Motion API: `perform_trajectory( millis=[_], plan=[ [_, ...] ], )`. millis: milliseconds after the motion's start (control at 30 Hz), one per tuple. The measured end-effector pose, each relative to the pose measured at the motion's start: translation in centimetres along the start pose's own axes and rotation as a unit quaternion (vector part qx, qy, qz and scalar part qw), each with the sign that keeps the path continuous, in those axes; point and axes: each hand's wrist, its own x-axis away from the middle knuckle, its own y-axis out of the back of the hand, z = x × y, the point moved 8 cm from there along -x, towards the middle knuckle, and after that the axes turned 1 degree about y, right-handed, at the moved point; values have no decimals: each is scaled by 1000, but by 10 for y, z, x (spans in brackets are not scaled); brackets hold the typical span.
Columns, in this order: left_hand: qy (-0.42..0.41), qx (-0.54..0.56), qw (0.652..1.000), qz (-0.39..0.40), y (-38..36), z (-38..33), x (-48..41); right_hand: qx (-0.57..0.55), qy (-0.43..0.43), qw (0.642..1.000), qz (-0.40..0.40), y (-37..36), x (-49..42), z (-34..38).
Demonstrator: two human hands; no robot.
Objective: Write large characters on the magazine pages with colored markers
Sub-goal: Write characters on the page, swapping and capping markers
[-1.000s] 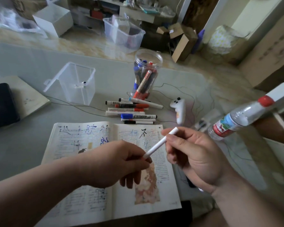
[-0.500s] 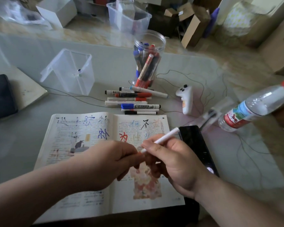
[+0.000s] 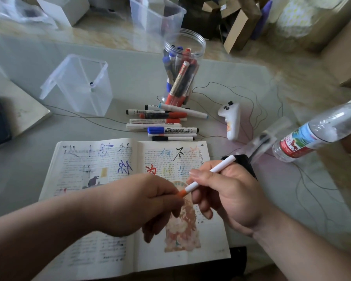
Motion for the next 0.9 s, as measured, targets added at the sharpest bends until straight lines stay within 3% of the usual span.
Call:
perform_trajectory(
  millis=[267,333,433,500,633,767,900],
  plan=[
    [-29,-123,987,-101,9,-13,1,-30,6,999,-22,3,-14,2],
    [-23,-72,995,-67,11,-7,3,-69,12,996,-54,10,-20,8],
    [7,-11,1000,27,3,7,14,-190,78,960,-192,68,-28,38],
    [14,-63,998,6,1,19,17,-139,138,950,-243,101,-25,58],
    [-63,-229,965,-107,1,33,11,93,128,964,-214,92,-33,34],
    [-149,-312,932,-109,-11,30,6,180,95,959,-200,88,-40,6],
    [-142,-359,918,-89,-19,25,-1,232,89,948,-198,83,-39,-6]
  ],
)
